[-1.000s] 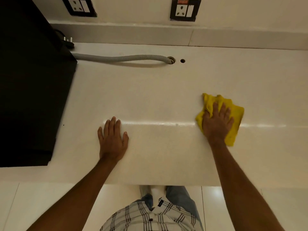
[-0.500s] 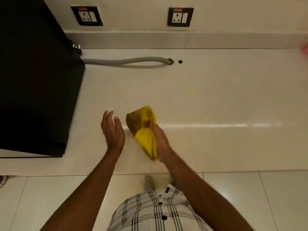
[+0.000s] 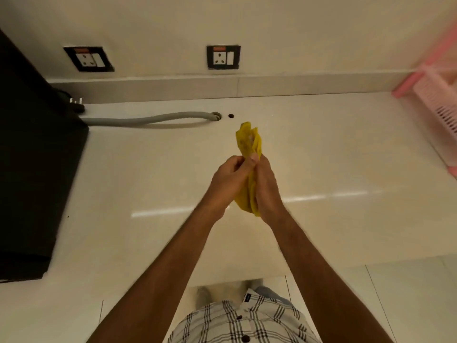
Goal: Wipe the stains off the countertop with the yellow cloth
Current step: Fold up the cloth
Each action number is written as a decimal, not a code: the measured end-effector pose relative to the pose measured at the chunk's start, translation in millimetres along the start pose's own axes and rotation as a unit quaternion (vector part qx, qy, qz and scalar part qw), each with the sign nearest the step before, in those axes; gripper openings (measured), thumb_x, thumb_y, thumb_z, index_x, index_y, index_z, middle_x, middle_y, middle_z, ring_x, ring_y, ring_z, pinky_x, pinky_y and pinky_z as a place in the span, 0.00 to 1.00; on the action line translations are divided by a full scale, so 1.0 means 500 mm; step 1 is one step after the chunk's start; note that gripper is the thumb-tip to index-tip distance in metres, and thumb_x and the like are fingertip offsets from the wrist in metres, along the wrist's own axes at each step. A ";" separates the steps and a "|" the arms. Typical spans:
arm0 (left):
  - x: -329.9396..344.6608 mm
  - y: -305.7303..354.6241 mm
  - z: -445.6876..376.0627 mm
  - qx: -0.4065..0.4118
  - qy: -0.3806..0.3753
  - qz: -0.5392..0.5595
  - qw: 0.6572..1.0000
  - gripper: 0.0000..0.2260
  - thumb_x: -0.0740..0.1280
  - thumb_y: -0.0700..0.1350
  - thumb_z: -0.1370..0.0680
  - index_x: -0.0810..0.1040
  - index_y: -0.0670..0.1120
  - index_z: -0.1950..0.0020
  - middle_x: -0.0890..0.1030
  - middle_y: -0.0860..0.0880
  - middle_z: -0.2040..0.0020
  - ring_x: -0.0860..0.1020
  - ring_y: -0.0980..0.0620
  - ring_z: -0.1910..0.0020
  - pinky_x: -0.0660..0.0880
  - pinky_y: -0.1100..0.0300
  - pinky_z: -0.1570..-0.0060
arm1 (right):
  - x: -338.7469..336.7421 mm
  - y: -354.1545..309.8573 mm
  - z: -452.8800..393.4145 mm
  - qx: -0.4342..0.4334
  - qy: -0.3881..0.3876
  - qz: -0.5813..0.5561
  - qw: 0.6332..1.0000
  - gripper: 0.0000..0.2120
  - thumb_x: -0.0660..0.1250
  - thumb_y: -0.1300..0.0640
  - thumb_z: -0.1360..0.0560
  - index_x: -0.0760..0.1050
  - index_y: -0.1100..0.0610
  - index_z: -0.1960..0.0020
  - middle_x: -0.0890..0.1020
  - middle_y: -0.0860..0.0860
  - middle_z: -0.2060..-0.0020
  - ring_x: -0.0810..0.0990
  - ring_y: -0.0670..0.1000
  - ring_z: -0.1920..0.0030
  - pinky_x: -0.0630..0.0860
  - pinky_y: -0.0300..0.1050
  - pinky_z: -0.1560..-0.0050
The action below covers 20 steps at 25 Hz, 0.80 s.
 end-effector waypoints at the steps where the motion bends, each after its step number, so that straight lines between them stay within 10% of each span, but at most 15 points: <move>1: 0.033 0.016 -0.019 0.001 -0.002 0.002 1.000 0.19 0.68 0.65 0.23 0.81 0.52 0.43 0.87 0.54 0.50 0.85 0.58 0.50 0.80 0.60 0.48 | -0.024 -0.004 -0.017 -0.010 -0.008 -0.007 1.000 0.29 0.54 0.34 0.19 0.73 0.49 0.25 0.80 0.55 0.32 0.81 0.50 0.34 0.79 0.41 0.40; 6: 0.160 0.049 -0.126 -0.006 0.045 0.020 0.999 0.11 0.69 0.54 0.19 0.80 0.52 0.40 0.86 0.53 0.48 0.85 0.56 0.49 0.80 0.60 0.48 | -0.158 -0.014 -0.108 0.028 0.009 -0.032 0.999 0.29 0.49 0.38 0.16 0.60 0.46 0.18 0.69 0.45 0.24 0.72 0.45 0.28 0.73 0.33 0.40; 9: 0.208 0.058 -0.197 -0.035 0.045 0.041 0.998 0.14 0.66 0.51 0.17 0.77 0.49 0.32 0.84 0.48 0.39 0.82 0.49 0.41 0.79 0.51 0.38 | -0.254 0.001 -0.182 0.029 0.089 0.013 0.996 0.22 0.56 0.44 0.16 0.67 0.43 0.22 0.66 0.46 0.22 0.67 0.48 0.24 0.69 0.46 0.28; 15: 0.252 0.098 -0.336 -0.059 0.026 0.098 0.993 0.19 0.65 0.51 0.16 0.73 0.48 0.26 0.81 0.47 0.35 0.79 0.46 0.37 0.76 0.50 0.34 | -0.420 0.039 -0.312 0.266 0.024 -0.114 0.957 0.19 0.65 0.42 0.18 0.78 0.51 0.33 0.83 0.54 0.38 0.83 0.56 0.42 0.82 0.50 0.52; 20: 0.250 0.105 -0.479 -0.120 0.044 0.102 0.987 0.19 0.64 0.48 0.16 0.72 0.48 0.26 0.80 0.45 0.32 0.79 0.44 0.36 0.75 0.43 0.33 | -0.462 0.002 -0.461 0.165 0.089 -0.042 0.981 0.12 0.66 0.57 0.18 0.77 0.55 0.35 0.82 0.53 0.41 0.79 0.58 0.40 0.78 0.51 0.45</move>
Point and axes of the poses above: each hand's wrist, its own z-axis away from the middle knuckle, its own x-axis out of the palm, y = z × x, the point moved 1 cm from there along -z, towards the middle knuckle
